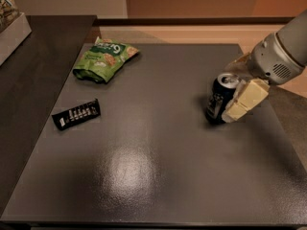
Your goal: Move pepsi can near green rice chip bag
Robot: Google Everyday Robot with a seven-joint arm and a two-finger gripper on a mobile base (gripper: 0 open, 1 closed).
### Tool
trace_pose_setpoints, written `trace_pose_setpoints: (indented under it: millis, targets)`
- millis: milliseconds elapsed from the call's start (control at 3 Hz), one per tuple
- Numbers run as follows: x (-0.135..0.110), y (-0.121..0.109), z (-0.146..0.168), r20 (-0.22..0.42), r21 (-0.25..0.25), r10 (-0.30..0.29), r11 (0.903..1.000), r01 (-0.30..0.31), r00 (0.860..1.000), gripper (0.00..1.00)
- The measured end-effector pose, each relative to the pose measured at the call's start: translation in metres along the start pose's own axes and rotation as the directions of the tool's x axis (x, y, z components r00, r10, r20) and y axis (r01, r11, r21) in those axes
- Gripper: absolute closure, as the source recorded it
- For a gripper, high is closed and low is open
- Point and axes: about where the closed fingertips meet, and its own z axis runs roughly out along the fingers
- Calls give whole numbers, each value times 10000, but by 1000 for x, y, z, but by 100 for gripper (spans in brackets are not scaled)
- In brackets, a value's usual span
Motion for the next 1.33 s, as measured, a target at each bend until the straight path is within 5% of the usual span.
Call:
trace_pose_setpoints:
  millis: [667, 1333]
  targets:
    - [-5, -4, 1, 60, -104, 11, 9999, -10, 10000, 64]
    - [-56, -21, -3, 696, -2, -590, 9983, 591, 9958, 100]
